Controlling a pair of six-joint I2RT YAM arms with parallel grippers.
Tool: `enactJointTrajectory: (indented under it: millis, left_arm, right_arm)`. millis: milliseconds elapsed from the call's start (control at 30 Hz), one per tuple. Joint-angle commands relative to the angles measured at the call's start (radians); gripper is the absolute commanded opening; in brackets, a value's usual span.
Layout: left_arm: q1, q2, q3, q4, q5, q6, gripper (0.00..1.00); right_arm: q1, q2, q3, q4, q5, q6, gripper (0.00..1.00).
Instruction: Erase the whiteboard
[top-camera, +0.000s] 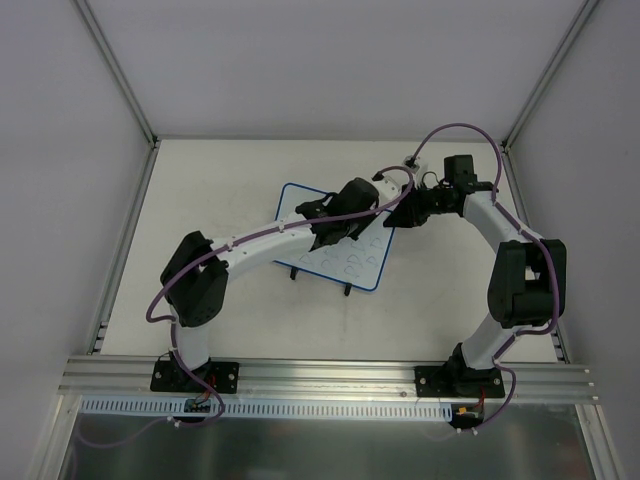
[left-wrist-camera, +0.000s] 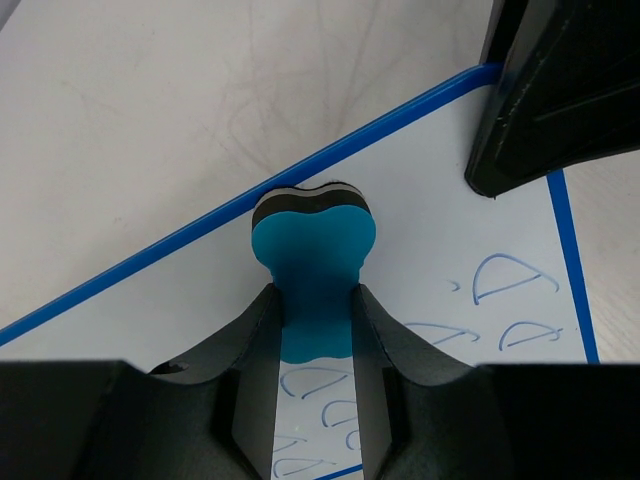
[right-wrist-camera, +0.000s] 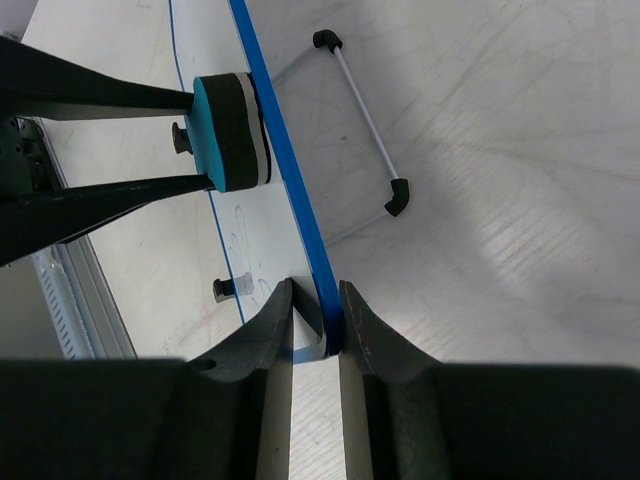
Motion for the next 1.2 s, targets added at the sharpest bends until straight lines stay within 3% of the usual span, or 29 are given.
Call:
enactJointTrajectory:
  millis: [0,433,567,800,1167]
  left_arm:
    - [0.069,0.019,0.023,-0.012,-0.059,-0.045,0.00]
    - [0.104,0.005,0.006,-0.062,-0.085,-0.113,0.00]
    - [0.098,-0.001,-0.011,-0.060,-0.030,-0.110,0.00]
    - [0.024,0.003,-0.046,-0.054,0.059,-0.064,0.00]
    - [-0.099,0.035,-0.129,-0.023,0.103,-0.108,0.00]
  right_arm:
    - [0.011,-0.055,-0.011,0.002,0.066,-0.051,0.00]
    - [0.011,-0.059,-0.014,0.002,0.069,-0.051,0.00]
    - [0.011,-0.064,-0.016,0.000,0.072,-0.052,0.00]
    - [0.011,-0.059,-0.011,0.002,0.070,-0.051,0.00]
    - [0.011,-0.058,-0.012,0.002,0.070,-0.048,0.00]
